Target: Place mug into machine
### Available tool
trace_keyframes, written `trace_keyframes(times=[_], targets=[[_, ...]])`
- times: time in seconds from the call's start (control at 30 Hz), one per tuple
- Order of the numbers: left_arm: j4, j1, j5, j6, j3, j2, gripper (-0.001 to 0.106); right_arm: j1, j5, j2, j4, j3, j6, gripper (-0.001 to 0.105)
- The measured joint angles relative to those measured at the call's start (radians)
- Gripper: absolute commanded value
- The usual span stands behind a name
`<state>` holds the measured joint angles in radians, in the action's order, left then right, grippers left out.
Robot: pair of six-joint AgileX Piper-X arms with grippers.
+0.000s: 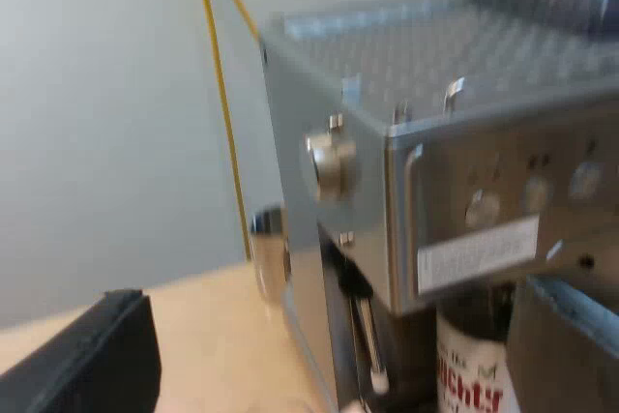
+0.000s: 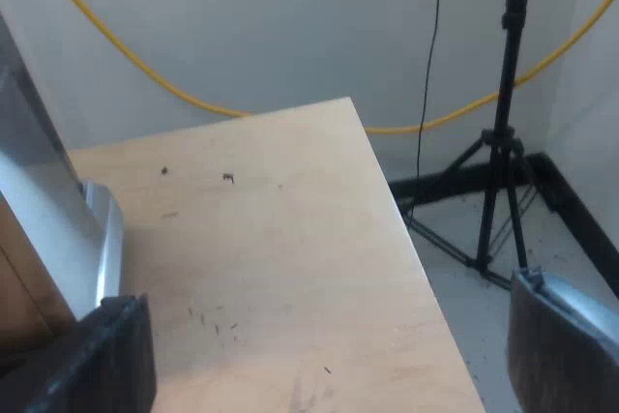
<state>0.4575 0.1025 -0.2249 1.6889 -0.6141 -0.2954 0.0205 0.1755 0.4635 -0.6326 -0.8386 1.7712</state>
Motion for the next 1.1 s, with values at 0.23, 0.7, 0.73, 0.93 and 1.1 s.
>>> trace_keyframes(times=[0.23,0.7,0.73,0.93,1.1], targets=[[0.056,0.0,0.0,0.003,0.0,0.125,0.079,0.0,0.0,-0.121,-0.041,0.0,0.0,0.086],[0.26,0.0,0.001,0.012,0.0,0.291,0.079,0.0,0.0,-0.329,-0.111,0.067,0.0,0.086],[0.265,0.0,0.001,0.012,0.0,0.294,0.079,0.0,0.0,-0.329,-0.111,0.067,0.0,0.086],[0.299,0.0,0.002,0.015,0.0,0.304,0.079,0.0,0.0,-0.463,-0.114,0.154,0.0,0.086],[0.351,0.0,0.004,0.017,-0.006,0.304,0.079,0.0,-0.006,-0.469,-0.133,0.171,0.013,0.075]])
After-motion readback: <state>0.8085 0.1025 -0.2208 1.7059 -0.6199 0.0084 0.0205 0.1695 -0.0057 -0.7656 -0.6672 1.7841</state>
